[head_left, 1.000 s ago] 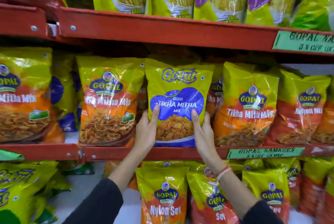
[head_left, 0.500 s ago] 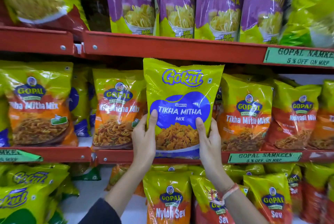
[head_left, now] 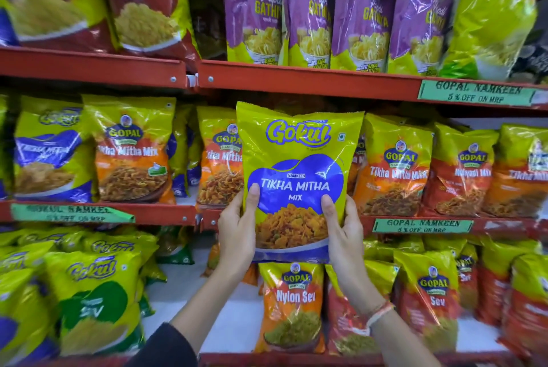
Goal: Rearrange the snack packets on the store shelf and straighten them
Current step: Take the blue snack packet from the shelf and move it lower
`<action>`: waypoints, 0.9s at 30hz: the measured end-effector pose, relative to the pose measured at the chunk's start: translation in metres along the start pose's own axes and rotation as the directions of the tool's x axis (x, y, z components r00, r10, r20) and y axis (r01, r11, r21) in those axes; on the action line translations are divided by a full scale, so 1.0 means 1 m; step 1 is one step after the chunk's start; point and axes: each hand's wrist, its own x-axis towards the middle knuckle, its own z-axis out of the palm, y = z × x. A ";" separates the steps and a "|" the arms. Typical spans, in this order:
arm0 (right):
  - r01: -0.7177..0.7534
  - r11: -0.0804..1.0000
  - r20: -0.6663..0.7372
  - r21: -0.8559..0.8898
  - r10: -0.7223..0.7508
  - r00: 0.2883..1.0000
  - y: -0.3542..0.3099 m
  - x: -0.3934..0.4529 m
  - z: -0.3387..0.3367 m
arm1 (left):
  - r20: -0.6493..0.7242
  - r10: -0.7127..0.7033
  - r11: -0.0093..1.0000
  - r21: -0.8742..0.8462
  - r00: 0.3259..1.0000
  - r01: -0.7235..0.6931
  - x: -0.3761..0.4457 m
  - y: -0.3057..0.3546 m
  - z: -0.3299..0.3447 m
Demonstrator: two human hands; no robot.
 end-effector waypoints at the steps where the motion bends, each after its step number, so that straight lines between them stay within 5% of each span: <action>1: -0.012 1.000 0.015 0.008 0.011 1.000 0.001 -0.008 0.003 | -0.005 -0.009 1.000 0.007 1.000 0.009 -0.006 -0.001 -0.006; 12: -0.257 0.963 0.143 -0.078 0.266 0.953 0.053 -0.086 0.047 | -0.100 -0.234 0.962 0.118 0.967 0.245 -0.056 -0.058 -0.087; 19: -0.501 0.846 0.197 -0.183 0.531 0.824 0.108 -0.101 0.073 | -0.166 -0.377 0.853 0.320 0.911 0.412 -0.059 -0.119 -0.129; 27: -0.695 0.668 0.158 -0.266 0.741 0.652 0.184 -0.075 0.115 | -0.278 -0.589 0.680 0.335 0.758 0.652 -0.021 -0.192 -0.147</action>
